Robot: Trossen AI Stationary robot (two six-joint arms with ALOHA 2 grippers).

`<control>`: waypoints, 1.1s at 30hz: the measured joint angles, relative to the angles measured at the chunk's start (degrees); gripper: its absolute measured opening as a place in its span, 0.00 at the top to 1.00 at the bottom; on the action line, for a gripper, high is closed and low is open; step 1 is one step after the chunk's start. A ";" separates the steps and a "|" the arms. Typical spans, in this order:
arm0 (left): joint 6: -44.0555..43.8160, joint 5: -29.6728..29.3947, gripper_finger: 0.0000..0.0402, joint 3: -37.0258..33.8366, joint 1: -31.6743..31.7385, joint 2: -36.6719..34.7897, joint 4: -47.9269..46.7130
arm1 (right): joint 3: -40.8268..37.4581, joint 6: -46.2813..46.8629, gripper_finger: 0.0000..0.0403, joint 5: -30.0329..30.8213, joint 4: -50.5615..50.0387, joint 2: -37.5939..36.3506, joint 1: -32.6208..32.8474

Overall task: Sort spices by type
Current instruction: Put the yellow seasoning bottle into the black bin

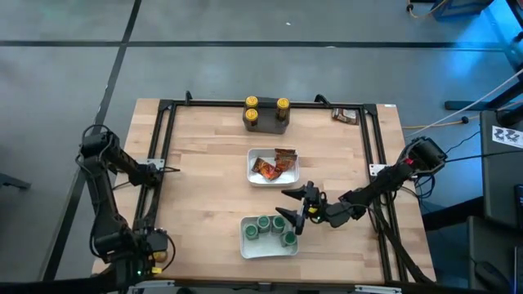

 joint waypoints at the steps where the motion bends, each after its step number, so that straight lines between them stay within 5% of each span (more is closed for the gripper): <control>1: -0.33 0.02 0.30 -0.27 0.00 0.00 0.05 | 0.00 0.00 0.15 -0.24 0.00 0.00 0.00; 22: -5.59 3.21 0.31 -10.76 -0.68 -0.04 12.11 | 0.00 -1.65 0.15 -0.42 -0.16 -0.01 -0.09; 29: -4.76 3.24 0.50 -10.82 -0.66 -0.02 12.25 | 0.00 -1.73 0.15 -0.40 -0.85 -0.02 -0.07; 33: -2.11 3.45 0.50 -10.82 0.33 -0.12 12.25 | 0.00 -1.73 0.15 -0.40 -0.89 -0.02 -0.07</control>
